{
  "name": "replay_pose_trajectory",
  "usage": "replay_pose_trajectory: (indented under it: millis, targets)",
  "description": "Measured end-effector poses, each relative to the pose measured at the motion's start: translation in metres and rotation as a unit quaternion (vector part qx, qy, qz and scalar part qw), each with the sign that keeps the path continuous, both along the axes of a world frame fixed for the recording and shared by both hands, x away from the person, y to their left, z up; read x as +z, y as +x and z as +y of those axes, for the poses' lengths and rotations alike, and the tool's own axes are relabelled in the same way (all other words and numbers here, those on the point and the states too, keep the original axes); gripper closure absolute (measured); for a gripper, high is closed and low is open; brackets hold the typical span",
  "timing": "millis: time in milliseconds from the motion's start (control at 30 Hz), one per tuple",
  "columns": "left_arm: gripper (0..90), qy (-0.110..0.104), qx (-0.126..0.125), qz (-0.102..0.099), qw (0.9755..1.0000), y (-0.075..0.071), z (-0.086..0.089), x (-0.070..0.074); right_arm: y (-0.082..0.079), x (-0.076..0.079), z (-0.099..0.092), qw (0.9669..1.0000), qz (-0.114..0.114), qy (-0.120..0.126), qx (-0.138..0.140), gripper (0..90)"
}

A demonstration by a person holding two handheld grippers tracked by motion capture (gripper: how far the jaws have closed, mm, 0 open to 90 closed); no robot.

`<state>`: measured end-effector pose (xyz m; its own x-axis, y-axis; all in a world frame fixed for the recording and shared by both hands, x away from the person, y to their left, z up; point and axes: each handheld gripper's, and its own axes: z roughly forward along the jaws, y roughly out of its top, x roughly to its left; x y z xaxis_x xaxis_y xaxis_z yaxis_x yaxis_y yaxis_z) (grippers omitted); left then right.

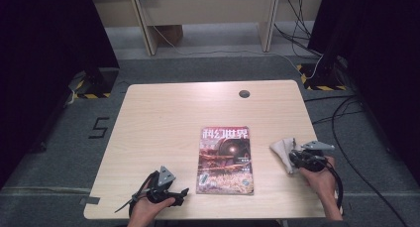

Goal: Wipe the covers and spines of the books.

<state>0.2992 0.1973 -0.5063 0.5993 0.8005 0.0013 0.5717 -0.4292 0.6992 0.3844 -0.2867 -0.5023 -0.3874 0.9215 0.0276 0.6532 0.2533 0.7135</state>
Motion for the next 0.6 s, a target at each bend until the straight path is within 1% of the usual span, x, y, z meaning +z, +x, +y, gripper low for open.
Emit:
replay_pose_trajectory:
  millis: [67,100,133,167,233,300,333,400,433,500,533,600]
  targets:
    - [15.9,0.000,0.000,0.000,1.0000,0.000,0.000,0.000,0.000,0.002,0.001,1.0000,-0.007,0.002,0.002,77.6]
    - [15.9,-0.001,0.000,0.000,1.0000,0.000,0.000,0.000,0.000,0.002,0.002,1.0000,-0.005,0.003,0.000,74.7]
    - [15.9,-0.001,0.000,-0.001,1.0000,0.000,-0.001,0.000,0.000,0.001,0.002,1.0000,-0.002,0.002,-0.001,66.2]
    - [15.9,-0.001,0.000,0.000,1.0000,0.000,-0.001,0.000,0.001,0.001,0.003,1.0000,0.002,0.002,-0.003,60.4]
    - [15.9,-0.001,0.000,-0.001,1.0000,0.000,-0.001,0.000,0.002,0.001,0.006,0.9998,0.003,0.002,-0.017,45.9]
    - [15.9,-0.001,-0.001,0.001,1.0000,0.000,0.000,0.000,0.003,0.001,0.007,0.9998,-0.001,0.016,-0.011,36.9]
    - [15.9,0.000,0.000,0.000,1.0000,0.000,0.000,-0.001,0.003,0.001,0.008,0.9996,0.003,0.028,-0.003,33.4]
    - [15.9,0.000,-0.001,0.001,1.0000,0.000,0.000,-0.001,0.002,0.002,0.012,0.9993,0.004,0.038,0.008,32.2]
    - [15.9,0.000,-0.001,0.002,1.0000,0.000,0.000,-0.001,0.002,0.002,0.013,0.9992,-0.001,0.039,0.012,31.6]
    - [15.9,0.000,-0.002,0.001,1.0000,0.001,0.000,-0.001,0.001,0.004,0.018,0.9984,-0.003,0.054,0.017,29.8]
    - [15.9,0.001,-0.003,0.002,1.0000,0.001,0.000,-0.001,0.001,0.004,0.021,0.9985,-0.002,0.052,0.019,28.7]
    - [15.9,0.003,-0.003,0.003,1.0000,0.001,-0.001,-0.001,0.001,0.001,0.025,0.9995,0.003,0.027,0.018,27.2]
